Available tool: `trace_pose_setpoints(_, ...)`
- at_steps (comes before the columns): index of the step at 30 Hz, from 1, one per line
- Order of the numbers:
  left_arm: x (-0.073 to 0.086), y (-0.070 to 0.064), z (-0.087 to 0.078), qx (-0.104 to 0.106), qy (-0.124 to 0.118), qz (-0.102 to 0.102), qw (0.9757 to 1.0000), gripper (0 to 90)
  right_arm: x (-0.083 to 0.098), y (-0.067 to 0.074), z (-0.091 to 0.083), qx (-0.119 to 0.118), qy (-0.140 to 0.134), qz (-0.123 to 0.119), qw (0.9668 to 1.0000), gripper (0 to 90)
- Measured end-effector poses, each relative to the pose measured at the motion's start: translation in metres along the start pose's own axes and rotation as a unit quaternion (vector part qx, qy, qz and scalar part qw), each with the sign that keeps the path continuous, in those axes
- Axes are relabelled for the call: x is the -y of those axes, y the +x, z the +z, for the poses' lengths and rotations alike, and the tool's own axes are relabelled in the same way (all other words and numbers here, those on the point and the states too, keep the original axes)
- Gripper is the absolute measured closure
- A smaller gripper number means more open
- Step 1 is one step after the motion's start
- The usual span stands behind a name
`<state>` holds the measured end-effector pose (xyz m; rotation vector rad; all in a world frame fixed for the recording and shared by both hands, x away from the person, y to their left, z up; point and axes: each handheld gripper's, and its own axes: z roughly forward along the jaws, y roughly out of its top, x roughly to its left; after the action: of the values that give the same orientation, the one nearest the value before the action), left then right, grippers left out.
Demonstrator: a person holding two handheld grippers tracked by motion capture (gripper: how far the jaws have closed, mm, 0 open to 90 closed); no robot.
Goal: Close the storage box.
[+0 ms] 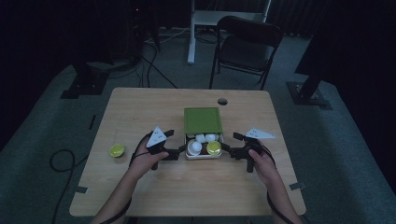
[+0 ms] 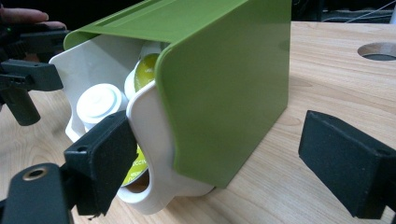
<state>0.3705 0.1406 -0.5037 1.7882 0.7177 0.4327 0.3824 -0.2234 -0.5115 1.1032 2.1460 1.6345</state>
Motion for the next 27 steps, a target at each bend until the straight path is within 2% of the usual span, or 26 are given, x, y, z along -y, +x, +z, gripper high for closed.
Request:
trace_pose_setpoints(5,-0.002,0.001,0.002,-0.012,-0.001,0.011,0.9999,14.5,-0.001,-0.002,0.004,0.006,-0.004,0.007,0.9999,11.4)
trace_pose_setpoints(17,-0.004,0.007,0.008,-0.023,-0.002,0.004,0.9997,14.5,-0.004,-0.006,0.011,0.019,-0.006,0.016,0.9997,11.3)
trace_pose_setpoints(27,-0.006,0.010,0.010,-0.027,0.003,0.004,0.9996,13.0,-0.004,-0.005,0.014,0.032,0.000,0.010,0.9994,11.3)
